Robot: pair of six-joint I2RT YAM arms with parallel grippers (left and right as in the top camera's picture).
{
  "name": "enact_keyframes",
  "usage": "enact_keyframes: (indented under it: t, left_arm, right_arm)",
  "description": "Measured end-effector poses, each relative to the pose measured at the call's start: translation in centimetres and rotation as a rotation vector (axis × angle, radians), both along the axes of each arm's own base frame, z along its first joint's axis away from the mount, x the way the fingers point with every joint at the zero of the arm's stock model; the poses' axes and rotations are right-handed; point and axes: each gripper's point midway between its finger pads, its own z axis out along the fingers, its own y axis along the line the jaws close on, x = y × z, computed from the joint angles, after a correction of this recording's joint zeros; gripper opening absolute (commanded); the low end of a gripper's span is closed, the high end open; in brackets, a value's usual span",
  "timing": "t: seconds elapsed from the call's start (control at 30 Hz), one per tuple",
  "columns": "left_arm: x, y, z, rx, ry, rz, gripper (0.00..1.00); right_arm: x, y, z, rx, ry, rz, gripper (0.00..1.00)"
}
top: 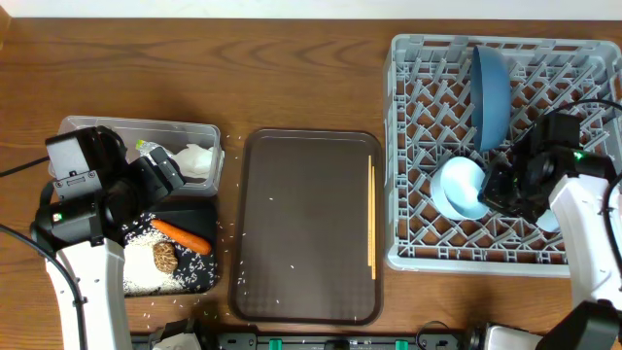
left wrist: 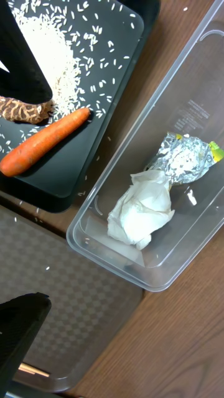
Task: Sort waste into correct bins and load items into the dishwasher rack
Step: 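Lower right gripper onto white bowl in rack and adjust it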
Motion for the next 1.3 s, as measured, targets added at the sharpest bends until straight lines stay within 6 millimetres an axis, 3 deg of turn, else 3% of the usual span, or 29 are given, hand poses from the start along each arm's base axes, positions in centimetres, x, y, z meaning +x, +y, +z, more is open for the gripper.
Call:
enact_keyframes:
  t: [0.2, 0.5, 0.8, 0.83, 0.9, 0.97, 1.17, 1.3]
  left_arm:
    - [0.0, 0.0, 0.0, 0.000, 0.000, 0.000, 0.98]
    - [0.0, 0.0, 0.0, 0.000, 0.000, 0.000, 0.98]
    - [0.0, 0.0, 0.0, 0.000, 0.000, 0.000, 0.98]
    - [0.0, 0.0, 0.0, 0.000, 0.000, 0.000, 0.98]
    - [0.0, 0.0, 0.0, 0.000, 0.000, 0.000, 0.98]
    - [0.0, 0.0, 0.0, 0.000, 0.001, 0.000, 0.98]
    - [0.0, 0.0, 0.0, 0.000, 0.001, 0.001, 0.98]
    - [0.0, 0.0, 0.0, 0.000, 0.001, 0.000, 0.98]
  right_arm:
    - [0.4, -0.2, 1.8, -0.025, -0.075, 0.011, 0.01]
    - [-0.2, -1.7, 6.7, -0.151, -0.243, -0.015, 0.01]
    - [-0.1, -2.7, 6.9, -0.209, -0.249, -0.028, 0.01]
    - [-0.1, -2.6, 6.9, -0.202, -0.247, -0.016, 0.13]
    - [-0.6, -2.2, 6.7, -0.184, -0.229, -0.002, 0.48]
    - [-1.4, -1.7, 6.2, -0.165, -0.191, 0.021, 0.61]
    - [-2.7, -0.9, 4.1, -0.109, -0.076, 0.018, 0.66]
    - [-3.2, -0.5, 2.3, -0.071, -0.008, 0.002, 0.58]
